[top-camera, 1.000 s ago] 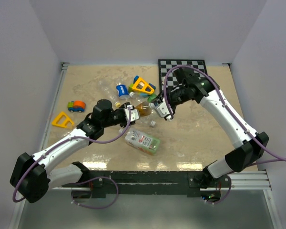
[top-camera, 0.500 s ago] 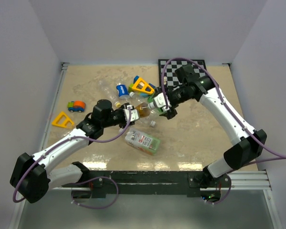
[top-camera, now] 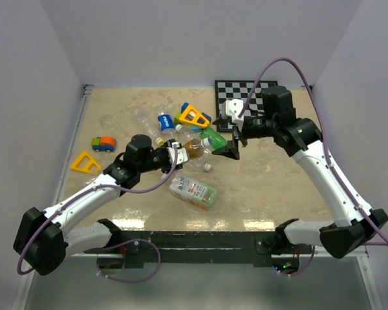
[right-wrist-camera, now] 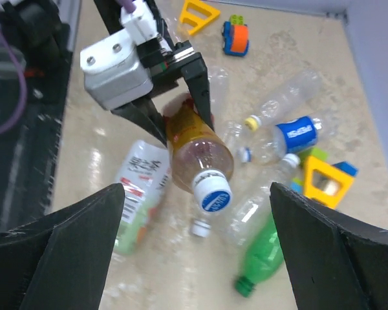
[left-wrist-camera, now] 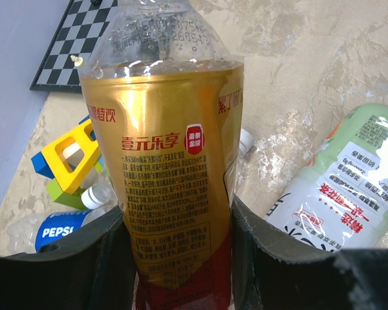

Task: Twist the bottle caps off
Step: Unscrew the bottle cap from the plastic bottle.

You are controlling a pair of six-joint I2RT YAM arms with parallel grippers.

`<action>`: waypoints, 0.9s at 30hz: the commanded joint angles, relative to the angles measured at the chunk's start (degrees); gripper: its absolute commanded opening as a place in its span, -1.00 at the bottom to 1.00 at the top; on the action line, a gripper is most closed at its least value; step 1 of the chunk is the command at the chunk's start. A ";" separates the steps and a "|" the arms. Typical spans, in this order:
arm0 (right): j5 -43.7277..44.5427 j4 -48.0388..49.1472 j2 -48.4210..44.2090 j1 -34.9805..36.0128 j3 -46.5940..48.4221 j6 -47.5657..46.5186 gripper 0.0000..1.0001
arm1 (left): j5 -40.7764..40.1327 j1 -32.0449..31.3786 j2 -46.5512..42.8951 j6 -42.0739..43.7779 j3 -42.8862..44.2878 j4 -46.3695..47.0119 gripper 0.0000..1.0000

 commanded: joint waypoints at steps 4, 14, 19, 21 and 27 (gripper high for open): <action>-0.01 12.54 3.74 -0.31 -3.07 32.37 0.90 | 0.21 0.18 -0.88 -0.10 1.43 1.60 -1.00; 5.72 12.99 6.55 -0.31 -4.48 35.39 0.72 | -0.14 0.18 -0.80 -0.10 1.26 1.60 -1.00; 6.07 12.03 7.08 -0.31 -4.92 34.52 0.54 | -0.14 0.18 -1.06 -0.10 1.43 1.60 -1.00; 5.99 11.59 7.51 -0.31 -4.75 34.08 0.46 | -0.23 0.18 -0.97 -0.10 1.34 1.51 -1.00; 5.72 10.71 7.87 -0.31 -4.66 33.55 0.32 | -0.41 0.18 -1.06 -0.10 1.26 1.43 -1.00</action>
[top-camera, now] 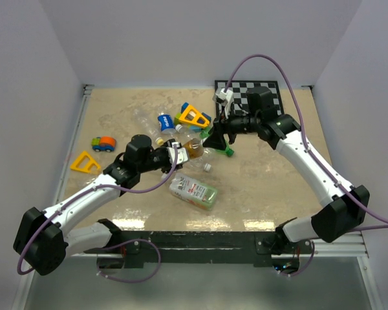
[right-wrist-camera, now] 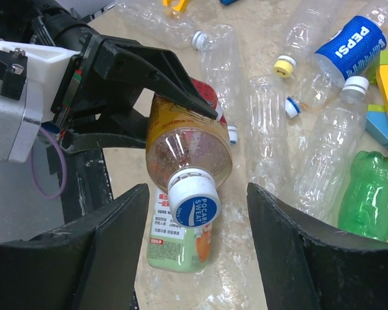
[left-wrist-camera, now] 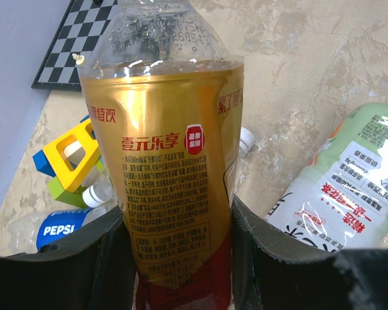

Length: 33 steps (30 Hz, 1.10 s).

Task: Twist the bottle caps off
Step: Unscrew the bottle cap from the plastic bottle.

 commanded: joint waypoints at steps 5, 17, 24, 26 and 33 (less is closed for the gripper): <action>0.26 -0.29 0.26 -0.27 -0.33 -0.48 0.32 | 0.01 0.18 -1.06 -0.10 1.34 1.52 -1.00; -1.15 -2.04 1.58 -0.27 -0.07 -2.24 -0.05 | -0.08 0.18 -0.97 -0.02 1.26 1.52 -1.00; -3.26 -3.45 1.93 -0.27 0.89 -5.31 -0.73 | -0.08 0.18 -0.97 0.07 1.17 1.52 -1.00; -3.26 -4.68 2.11 -0.27 2.03 -7.59 -0.87 | -0.08 0.27 -1.06 0.07 1.26 1.52 -1.00; -7.20 -25.29 8.07 -0.27 14.93 -39.61 -0.99 | 0.36 0.18 -0.97 -0.02 1.17 1.52 -1.00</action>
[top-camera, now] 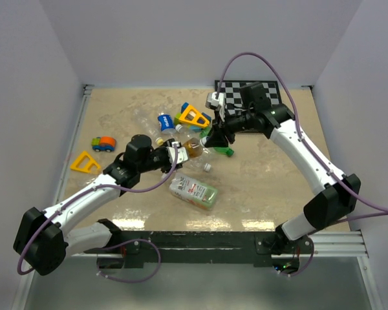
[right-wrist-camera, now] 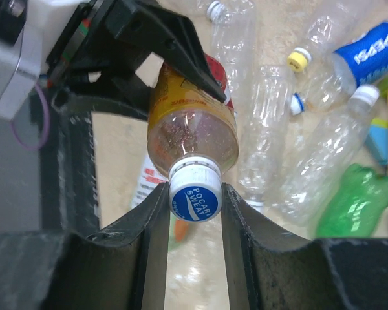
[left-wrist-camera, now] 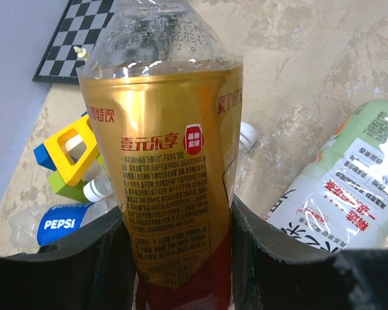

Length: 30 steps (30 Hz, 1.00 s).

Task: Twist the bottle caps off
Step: Unscrew the bottle cap from the plastic bottle, then place the bottle cap at the corner of the board.

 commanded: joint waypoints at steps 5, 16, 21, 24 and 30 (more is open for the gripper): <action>-1.74 -22.32 3.46 -0.29 12.88 -51.71 -0.97 | 1.26 0.14 -1.06 0.07 1.17 2.11 -1.00; 8.11 -20.04 -0.76 -3.18 11.66 -64.61 -1.00 | 1.17 0.14 -1.23 0.16 1.26 1.93 -1.00; 6.96 -9.25 -2.61 -11.78 5.86 -47.68 -1.00 | 1.35 0.14 -1.76 -0.02 1.43 2.02 -1.00; 10.91 1.03 -1.13 -18.81 0.77 -31.06 -1.00 | 1.87 0.14 -2.46 -0.28 1.34 2.10 -1.00; 19.97 13.62 8.97 -35.42 -3.91 -13.10 -0.89 | 2.57 0.22 -3.43 -0.81 1.34 2.37 -1.00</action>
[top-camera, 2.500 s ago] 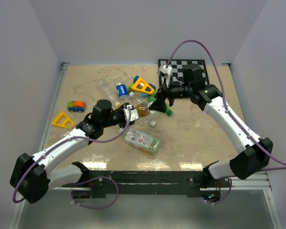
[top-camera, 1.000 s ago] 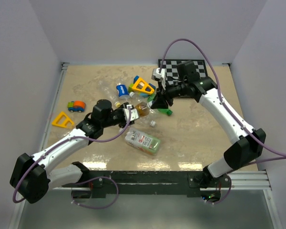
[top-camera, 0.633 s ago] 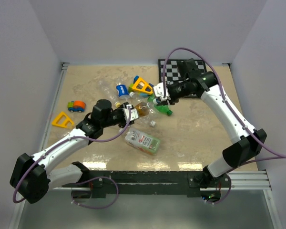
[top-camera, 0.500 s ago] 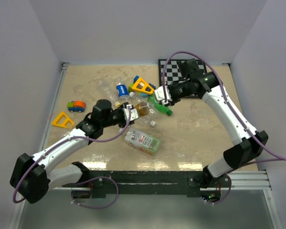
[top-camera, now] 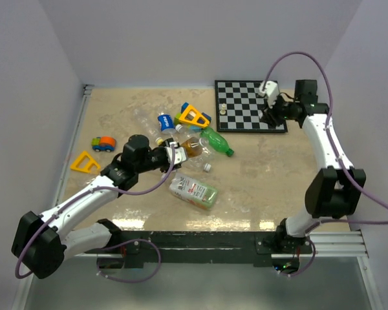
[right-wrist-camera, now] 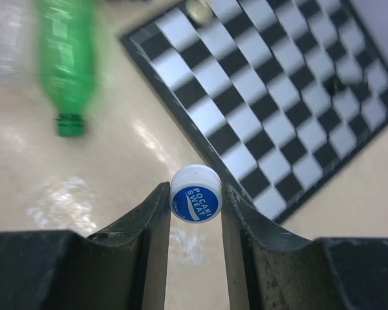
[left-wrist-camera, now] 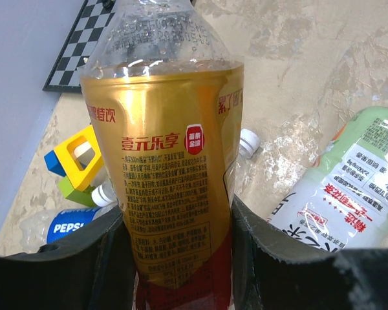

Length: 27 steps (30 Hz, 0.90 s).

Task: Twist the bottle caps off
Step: Place the bottle cap at the corner of the board.

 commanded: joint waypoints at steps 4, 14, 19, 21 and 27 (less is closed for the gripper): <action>15.01 20.67 11.59 -15.01 -2.47 20.63 -0.83 | 1.94 0.03 -2.16 -0.74 1.26 2.28 -1.00; 26.10 26.50 27.40 -16.51 4.46 21.78 -0.51 | 2.38 0.12 -2.34 -0.92 1.26 2.46 -1.00; 27.34 25.44 33.13 -16.51 7.90 22.04 -0.42 | 2.38 0.12 -2.43 -0.92 1.17 2.46 -1.00; 27.51 25.53 33.83 -16.51 7.82 21.96 -0.36 | 2.47 0.12 -2.43 -0.92 1.34 2.46 -1.00; 27.25 25.01 34.36 -16.86 7.55 21.69 -0.13 | 2.65 0.03 -2.78 -1.01 1.17 2.55 -1.00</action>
